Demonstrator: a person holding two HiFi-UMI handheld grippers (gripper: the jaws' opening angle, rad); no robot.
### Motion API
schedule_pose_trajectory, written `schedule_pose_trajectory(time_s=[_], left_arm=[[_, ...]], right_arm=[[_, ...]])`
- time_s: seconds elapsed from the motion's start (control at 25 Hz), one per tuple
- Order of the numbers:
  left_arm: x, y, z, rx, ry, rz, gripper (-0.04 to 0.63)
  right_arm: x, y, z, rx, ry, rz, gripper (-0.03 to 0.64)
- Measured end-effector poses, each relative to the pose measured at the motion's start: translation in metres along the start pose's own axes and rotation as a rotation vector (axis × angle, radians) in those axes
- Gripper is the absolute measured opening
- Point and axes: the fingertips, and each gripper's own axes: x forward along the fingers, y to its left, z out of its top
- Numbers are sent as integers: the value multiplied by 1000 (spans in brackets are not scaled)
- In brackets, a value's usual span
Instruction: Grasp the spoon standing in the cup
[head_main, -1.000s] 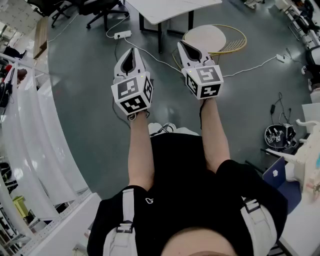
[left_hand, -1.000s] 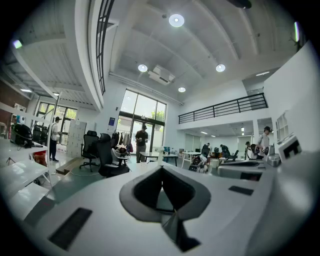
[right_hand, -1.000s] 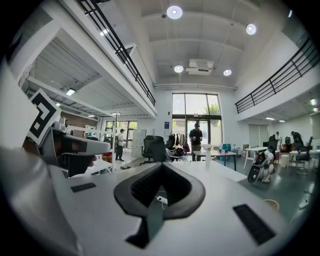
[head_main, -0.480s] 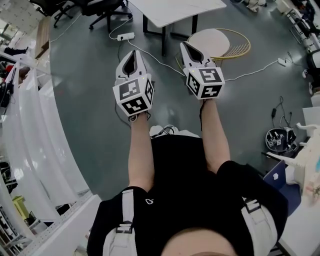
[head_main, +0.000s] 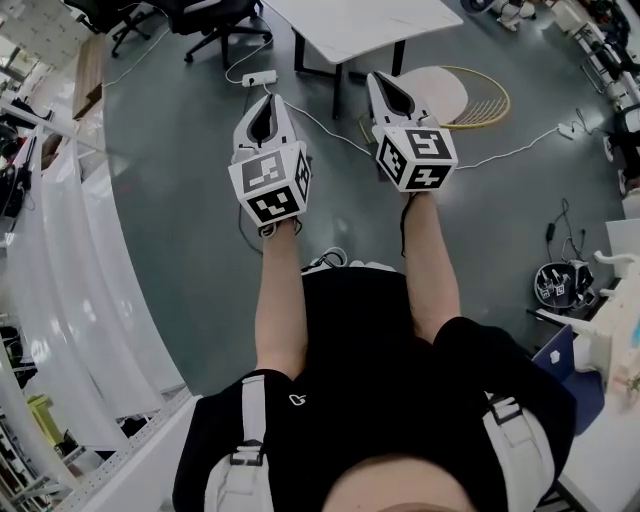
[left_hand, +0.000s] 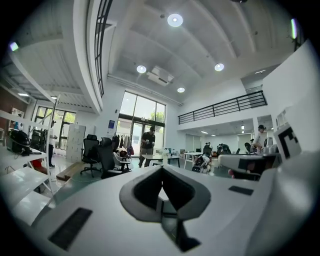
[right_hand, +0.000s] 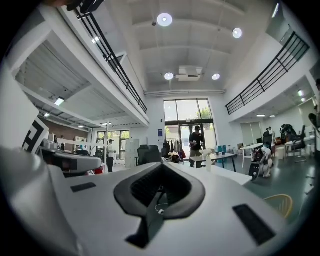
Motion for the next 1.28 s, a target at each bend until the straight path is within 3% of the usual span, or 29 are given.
schedule_pose_trajectory(time_s=[0.2,0.4,0.64,0.92,1.16,1.28], left_arm=[[4,23,18,2,-39,-1,15],[7,50,20,-42,-41,1,15],[11,75,10,-77,-22,-18,15],[29,76,10,-101,-24,-71,15],[47,70,21,-104,-64,-108,15],[60,91,25,-119,-78,-75,15]], right_arm=[[24,25,5,-14,-12,24,6],[43,35,13,-26,-22,-12,6],[58,60,-9,-48,21,-23,6],[63,39,-5,-58,22,-102,6],[72,29,3,-80,-5,-108,6],[84,22,11,-87,-28,-115,6]])
